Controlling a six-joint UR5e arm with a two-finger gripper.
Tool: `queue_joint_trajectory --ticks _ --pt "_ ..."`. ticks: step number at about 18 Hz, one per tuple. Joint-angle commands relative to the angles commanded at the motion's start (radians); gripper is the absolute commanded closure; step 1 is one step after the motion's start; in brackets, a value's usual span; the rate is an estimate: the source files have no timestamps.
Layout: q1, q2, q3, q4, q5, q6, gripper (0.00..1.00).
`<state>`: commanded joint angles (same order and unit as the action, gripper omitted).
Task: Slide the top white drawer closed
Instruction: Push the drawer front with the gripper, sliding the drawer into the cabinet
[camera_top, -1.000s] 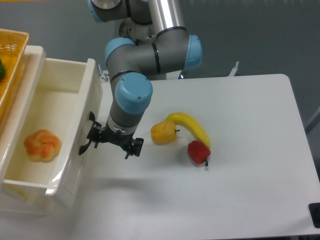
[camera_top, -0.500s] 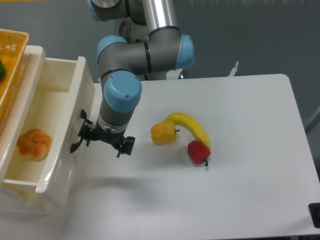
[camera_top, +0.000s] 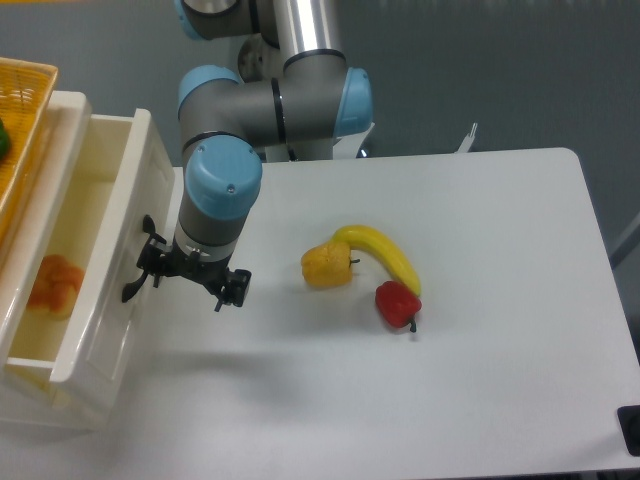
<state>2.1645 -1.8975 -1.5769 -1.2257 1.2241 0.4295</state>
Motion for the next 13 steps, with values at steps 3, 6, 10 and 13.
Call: queue_joint_trajectory --ticks 3,6,10,13 --pt "-0.006 0.0 -0.002 -0.002 0.0 -0.009 0.0" --pt "-0.015 0.002 0.0 0.0 -0.002 -0.017 0.0" --pt "-0.014 0.006 0.0 0.0 -0.014 -0.017 0.0" --pt "-0.015 0.005 0.0 0.0 -0.017 -0.017 0.0"
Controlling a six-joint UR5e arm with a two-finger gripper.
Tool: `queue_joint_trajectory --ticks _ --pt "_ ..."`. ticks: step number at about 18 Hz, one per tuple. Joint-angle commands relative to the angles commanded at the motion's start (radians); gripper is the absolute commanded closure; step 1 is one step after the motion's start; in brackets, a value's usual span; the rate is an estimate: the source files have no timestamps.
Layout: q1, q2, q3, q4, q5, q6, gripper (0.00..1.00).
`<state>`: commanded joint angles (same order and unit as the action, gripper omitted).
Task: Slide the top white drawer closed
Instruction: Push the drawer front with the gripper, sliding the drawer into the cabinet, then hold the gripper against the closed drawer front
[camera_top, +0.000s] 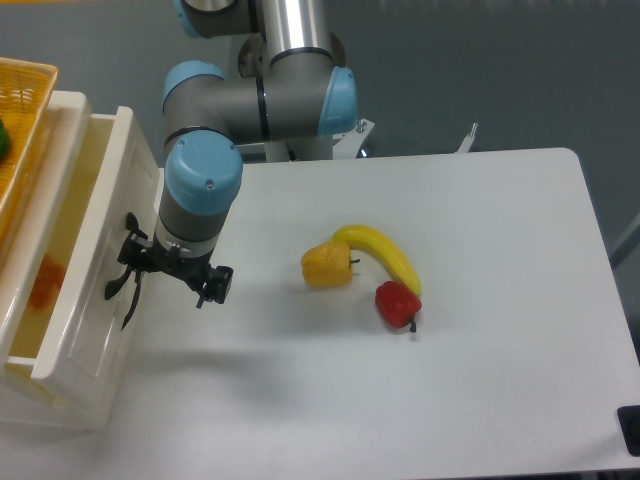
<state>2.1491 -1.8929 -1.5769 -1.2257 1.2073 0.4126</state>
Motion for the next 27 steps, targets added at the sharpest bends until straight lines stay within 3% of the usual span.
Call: queue_joint_trajectory --ticks 27 --pt "-0.044 0.003 0.005 0.002 -0.038 -0.018 0.0"
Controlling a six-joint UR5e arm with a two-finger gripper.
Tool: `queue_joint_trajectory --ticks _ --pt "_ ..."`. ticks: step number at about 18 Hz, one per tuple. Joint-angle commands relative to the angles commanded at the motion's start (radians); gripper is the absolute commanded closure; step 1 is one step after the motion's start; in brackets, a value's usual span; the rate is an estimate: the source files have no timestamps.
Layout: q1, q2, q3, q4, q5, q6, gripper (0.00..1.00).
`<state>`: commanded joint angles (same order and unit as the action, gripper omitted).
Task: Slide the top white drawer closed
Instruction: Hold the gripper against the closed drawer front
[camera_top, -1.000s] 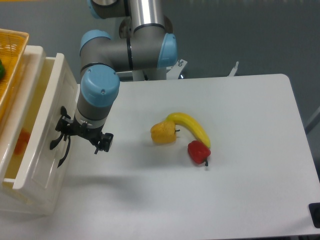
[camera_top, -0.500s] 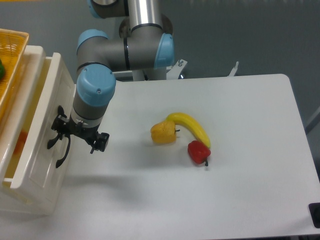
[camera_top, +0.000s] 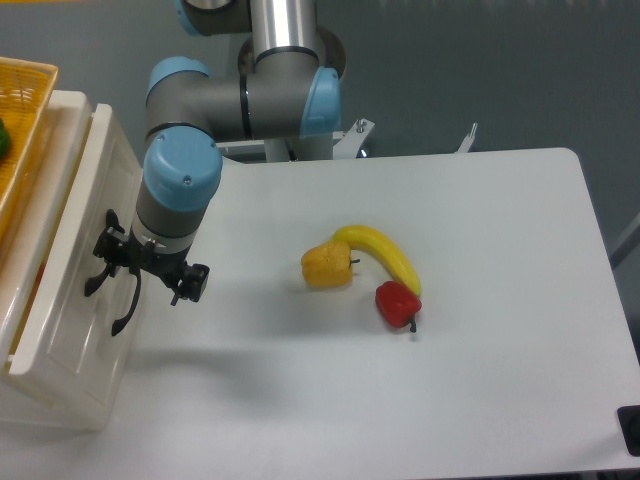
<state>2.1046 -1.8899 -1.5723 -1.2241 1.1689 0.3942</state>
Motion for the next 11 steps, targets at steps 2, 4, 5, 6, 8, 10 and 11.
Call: queue_joint_trajectory --ticks 2,4,5,6,8,10,11 --pt "-0.003 0.0 0.003 0.0 0.0 0.0 0.0" --pt "-0.003 0.002 0.003 0.0 0.0 0.0 0.0" --pt "-0.003 0.002 0.003 0.0 0.0 0.0 0.0" --pt "-0.003 0.002 0.003 -0.002 0.0 0.0 0.0" --pt "-0.002 0.002 0.003 -0.002 0.0 0.0 0.0" --pt "-0.003 0.009 0.003 0.0 0.0 0.0 0.0" --pt "-0.002 0.012 0.003 -0.002 0.0 0.0 0.0"
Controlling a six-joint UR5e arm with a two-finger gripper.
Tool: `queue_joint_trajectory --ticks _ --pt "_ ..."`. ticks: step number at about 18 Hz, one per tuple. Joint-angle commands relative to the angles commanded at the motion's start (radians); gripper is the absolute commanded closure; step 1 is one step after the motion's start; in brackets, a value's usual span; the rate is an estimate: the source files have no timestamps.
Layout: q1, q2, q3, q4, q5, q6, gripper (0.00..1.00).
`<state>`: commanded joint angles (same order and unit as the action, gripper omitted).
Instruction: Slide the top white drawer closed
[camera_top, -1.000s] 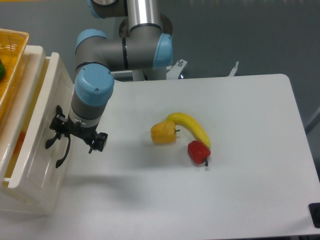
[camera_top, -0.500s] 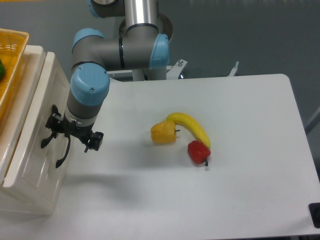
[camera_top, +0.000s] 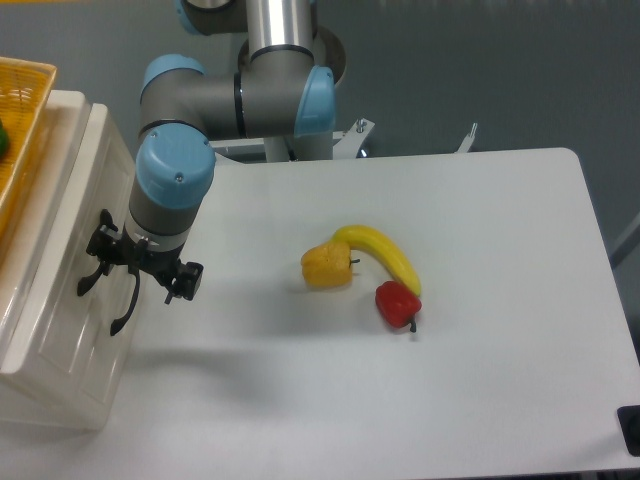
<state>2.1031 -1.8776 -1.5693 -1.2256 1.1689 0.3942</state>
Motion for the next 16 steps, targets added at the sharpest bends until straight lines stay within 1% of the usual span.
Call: queue_joint_trajectory --ticks 5,10,13,16 --pt "0.031 0.0 0.0 0.002 0.012 0.011 0.0" --pt "0.09 0.015 0.0 0.002 0.038 0.044 0.0" --pt "0.118 0.018 0.0 0.002 0.072 0.061 0.0" --pt "0.158 0.038 -0.005 0.0 0.138 0.1 0.0"
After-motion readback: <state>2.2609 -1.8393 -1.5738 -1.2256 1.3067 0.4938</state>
